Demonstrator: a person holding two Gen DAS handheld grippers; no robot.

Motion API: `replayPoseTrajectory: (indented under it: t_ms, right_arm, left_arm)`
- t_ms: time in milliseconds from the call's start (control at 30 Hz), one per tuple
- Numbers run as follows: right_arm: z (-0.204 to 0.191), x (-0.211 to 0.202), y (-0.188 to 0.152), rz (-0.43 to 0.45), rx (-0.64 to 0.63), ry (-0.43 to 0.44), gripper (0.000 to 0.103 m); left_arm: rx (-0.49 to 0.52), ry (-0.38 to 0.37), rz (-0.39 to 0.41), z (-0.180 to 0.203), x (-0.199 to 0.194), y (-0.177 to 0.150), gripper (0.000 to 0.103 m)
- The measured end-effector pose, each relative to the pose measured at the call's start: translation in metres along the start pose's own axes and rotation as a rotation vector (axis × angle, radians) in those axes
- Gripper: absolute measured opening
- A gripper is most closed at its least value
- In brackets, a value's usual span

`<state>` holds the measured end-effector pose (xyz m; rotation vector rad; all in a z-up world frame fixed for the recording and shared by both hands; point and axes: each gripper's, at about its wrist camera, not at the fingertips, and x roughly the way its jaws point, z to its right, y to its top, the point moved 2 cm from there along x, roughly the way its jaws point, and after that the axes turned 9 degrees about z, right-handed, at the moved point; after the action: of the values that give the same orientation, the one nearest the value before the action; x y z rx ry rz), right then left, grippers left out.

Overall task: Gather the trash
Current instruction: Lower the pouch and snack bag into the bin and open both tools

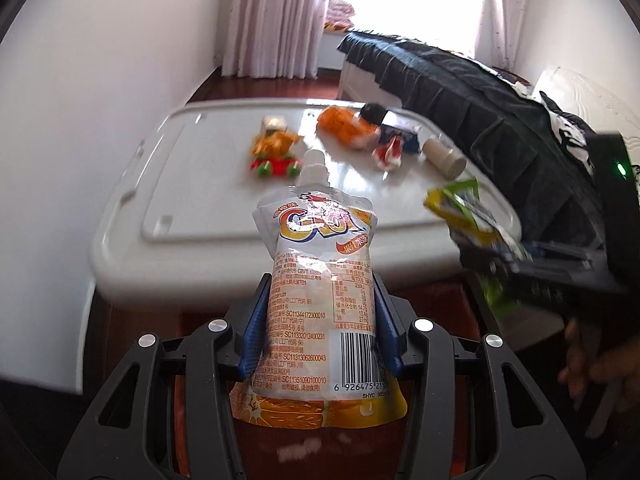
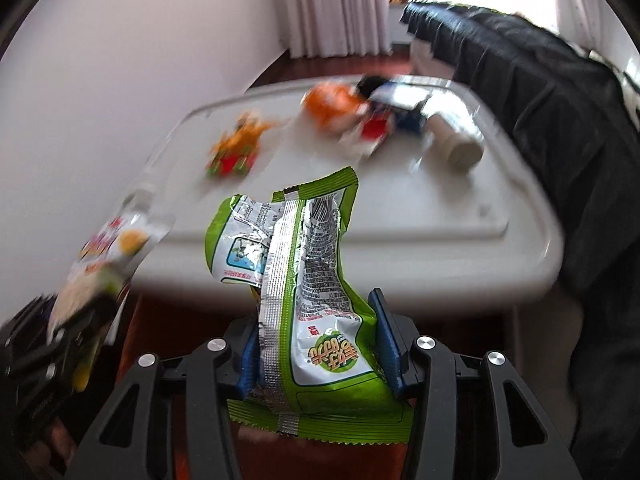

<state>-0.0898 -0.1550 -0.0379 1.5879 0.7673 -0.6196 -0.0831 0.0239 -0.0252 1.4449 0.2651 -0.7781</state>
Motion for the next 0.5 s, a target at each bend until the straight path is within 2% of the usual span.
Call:
replayPoseTrajectory:
  t_ms: [67, 167, 233, 300, 333, 367, 500]
  right_arm:
    - [-0.007, 0.0, -0.019, -0.041, 0.001, 0.008, 0.048]
    - [-0.014, 0.004, -0.051, -0.122, -0.015, 0.003, 0.049]
    - [-0.016, 0.01, -0.067, -0.167, -0.027, -0.018, 0.053]
    - [-0.018, 0.015, -0.073, -0.202, -0.046, -0.033, 0.07]
    - [-0.017, 0.014, -0.072, -0.193, -0.041, -0.047, 0.073]
    - [-0.016, 0.012, -0.07, -0.182, -0.036, -0.05, 0.079]
    - [-0.012, 0.0, -0.056, -0.099, -0.037, -0.061, 0.082]
  left_arm:
    - [-0.012, 0.018, -0.024, -0.004, -0.004, -0.014, 0.046]
    - [-0.045, 0.029, -0.124, -0.009, 0.0, -0.041, 0.046]
    - [-0.066, 0.043, -0.185, -0.011, 0.004, -0.054, 0.048]
    - [-0.088, 0.057, -0.23, -0.014, 0.007, -0.06, 0.057]
    - [-0.105, 0.074, -0.242, -0.017, 0.008, -0.061, 0.067]
    - [-0.112, 0.09, -0.241, -0.018, 0.007, -0.061, 0.076]
    - [-0.099, 0.134, -0.166, -0.022, -0.003, -0.048, 0.083]
